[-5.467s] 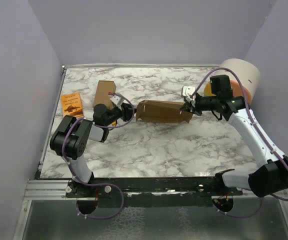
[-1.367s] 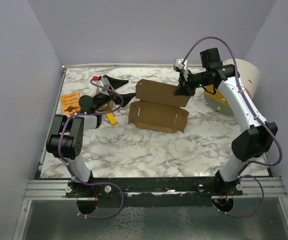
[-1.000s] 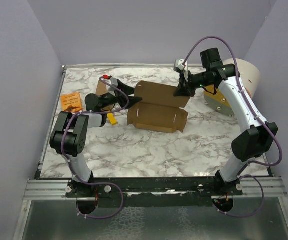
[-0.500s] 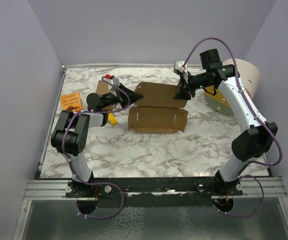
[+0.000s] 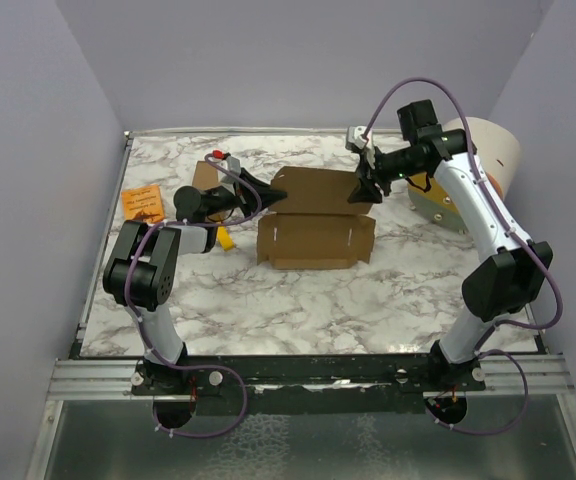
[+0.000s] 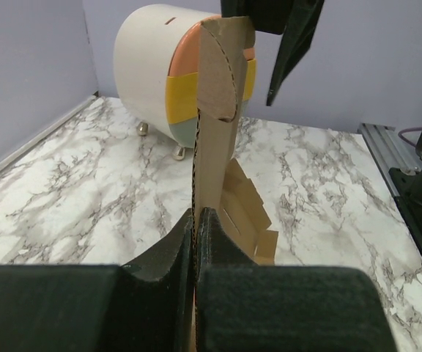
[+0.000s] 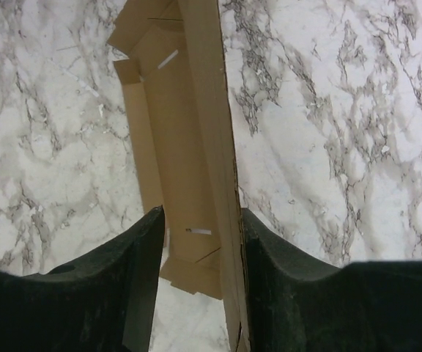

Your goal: Fold the paper box

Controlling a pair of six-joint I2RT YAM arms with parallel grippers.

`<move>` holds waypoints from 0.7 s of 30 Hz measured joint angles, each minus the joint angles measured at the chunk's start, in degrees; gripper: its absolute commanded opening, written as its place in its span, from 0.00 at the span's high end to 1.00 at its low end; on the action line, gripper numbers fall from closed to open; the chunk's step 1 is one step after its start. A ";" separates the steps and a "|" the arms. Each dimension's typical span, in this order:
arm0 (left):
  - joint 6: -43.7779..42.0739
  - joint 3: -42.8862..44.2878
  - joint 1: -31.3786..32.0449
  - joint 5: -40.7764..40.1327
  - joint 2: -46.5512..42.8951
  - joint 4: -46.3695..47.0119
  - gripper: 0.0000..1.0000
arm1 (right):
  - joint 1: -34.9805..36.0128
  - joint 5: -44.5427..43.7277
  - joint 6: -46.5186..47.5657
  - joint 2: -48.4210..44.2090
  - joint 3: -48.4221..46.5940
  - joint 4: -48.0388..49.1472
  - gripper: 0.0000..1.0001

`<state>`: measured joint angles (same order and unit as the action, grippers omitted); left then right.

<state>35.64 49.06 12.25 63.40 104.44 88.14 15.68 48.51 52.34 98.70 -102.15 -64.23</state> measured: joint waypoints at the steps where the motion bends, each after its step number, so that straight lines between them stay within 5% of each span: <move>1: -0.13 0.00 0.00 0.00 0.00 0.00 1.00 | 0.00 -0.07 -0.02 -0.02 0.13 -0.02 0.54; 6: -0.24 0.00 -0.02 0.09 0.02 -0.02 1.00 | -0.96 0.09 0.00 -0.04 0.92 -0.04 0.64; 12: -0.33 0.00 -0.02 0.11 0.02 -0.02 1.00 | -2.03 0.52 -0.04 -0.09 1.79 0.00 0.93; 15: -0.42 -0.02 -0.02 0.24 0.02 0.00 1.00 | -2.16 0.66 -0.13 -0.20 2.45 0.22 0.99; 16: -0.46 -0.02 -0.02 0.26 0.02 0.00 0.96 | -2.16 0.72 -0.09 -0.35 2.86 0.52 0.99; 19: -0.55 -0.39 -0.13 -0.11 0.02 0.02 0.58 | -2.19 0.79 -0.50 -1.55 4.52 1.84 0.99; 21: -0.61 -1.42 -0.50 -1.92 -0.11 0.00 0.42 | -2.21 0.61 -0.92 -2.67 5.62 2.56 0.99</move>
<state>35.03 47.64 11.75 61.47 104.33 88.14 13.47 49.12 51.42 96.03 -96.53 -61.67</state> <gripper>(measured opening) 0.363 0.018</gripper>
